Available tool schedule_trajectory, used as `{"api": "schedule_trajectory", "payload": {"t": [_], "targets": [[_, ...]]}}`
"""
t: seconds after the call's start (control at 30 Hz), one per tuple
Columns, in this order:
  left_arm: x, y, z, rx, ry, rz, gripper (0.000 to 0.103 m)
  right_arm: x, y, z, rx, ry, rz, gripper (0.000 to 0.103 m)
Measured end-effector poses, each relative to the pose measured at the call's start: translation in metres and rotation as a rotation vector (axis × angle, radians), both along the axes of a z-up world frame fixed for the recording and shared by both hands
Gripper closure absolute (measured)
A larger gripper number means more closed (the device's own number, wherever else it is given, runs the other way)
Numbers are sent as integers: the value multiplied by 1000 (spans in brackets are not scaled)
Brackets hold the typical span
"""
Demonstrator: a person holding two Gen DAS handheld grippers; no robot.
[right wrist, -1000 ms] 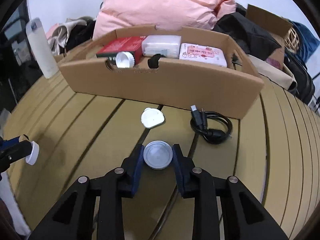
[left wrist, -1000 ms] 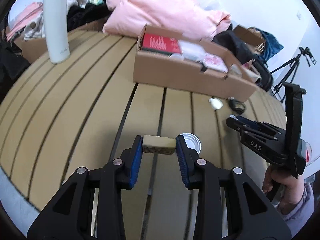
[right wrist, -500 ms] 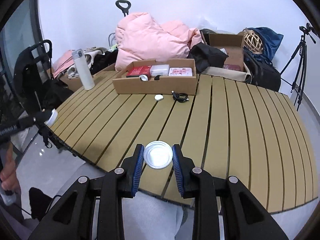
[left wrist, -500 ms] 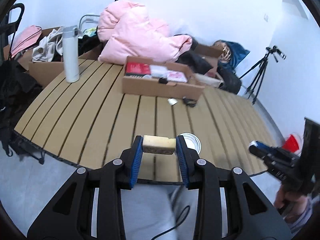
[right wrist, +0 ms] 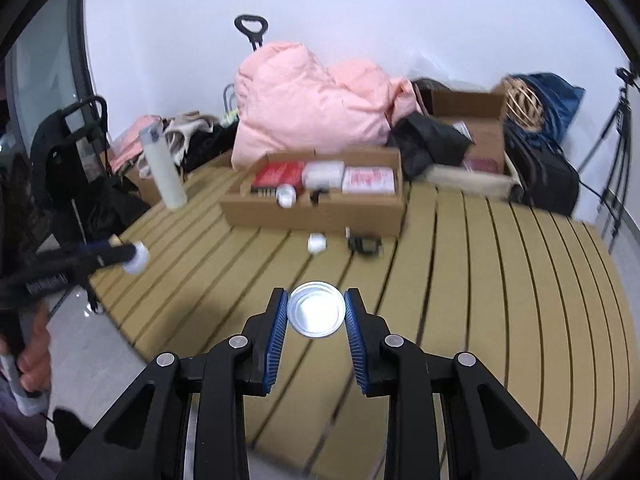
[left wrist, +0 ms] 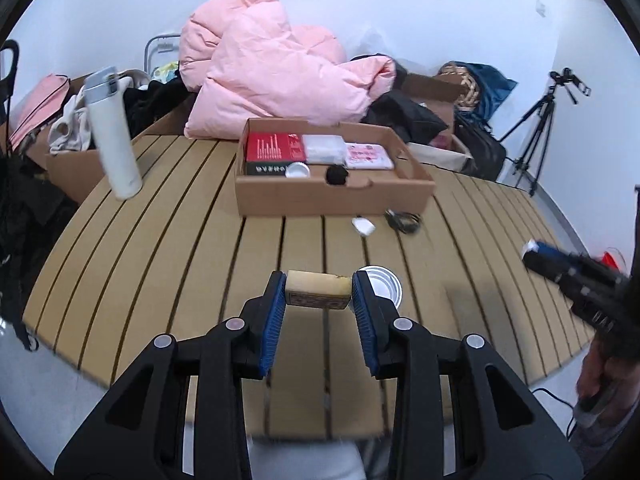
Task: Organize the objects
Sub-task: 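Carry the beige block and white lid into the tray and open both tools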
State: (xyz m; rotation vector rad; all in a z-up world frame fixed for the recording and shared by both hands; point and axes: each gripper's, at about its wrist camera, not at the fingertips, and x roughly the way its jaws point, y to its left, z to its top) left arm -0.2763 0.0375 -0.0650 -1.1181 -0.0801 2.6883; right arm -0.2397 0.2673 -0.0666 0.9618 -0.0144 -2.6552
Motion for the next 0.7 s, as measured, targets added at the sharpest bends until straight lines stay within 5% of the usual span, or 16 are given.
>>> {"api": "schedule_trajectory", "payload": {"t": [0.2,0.3,0.4,0.53,0.57,0.6,0.63,0.7], "targets": [[-123,18,-5,17,-70,-45,73,-119,-9,3,28,-3,58,72],[-193,33,-23,30,-184,-78,73,-198,-11,-16,2,-115,82,72],[-238,49,-38,-17,-220,-75,73,-259,-13,-47,-22,-235,77,72],[-282,74,-57,-93,-229,-66,72,-303,-23,-73,32,-275,35,71],[-289,77,-61,-108,-232,-53,68,-315,-25,-78,29,-286,22,71],[-297,80,-66,-120,-241,-48,51,-322,-25,-80,34,-296,19,71],[-300,81,-68,-116,-245,-49,35,-329,-27,-83,56,-306,11,68],[-299,77,-63,-104,-215,-42,30,-335,-30,-79,93,-276,6,32]]}}
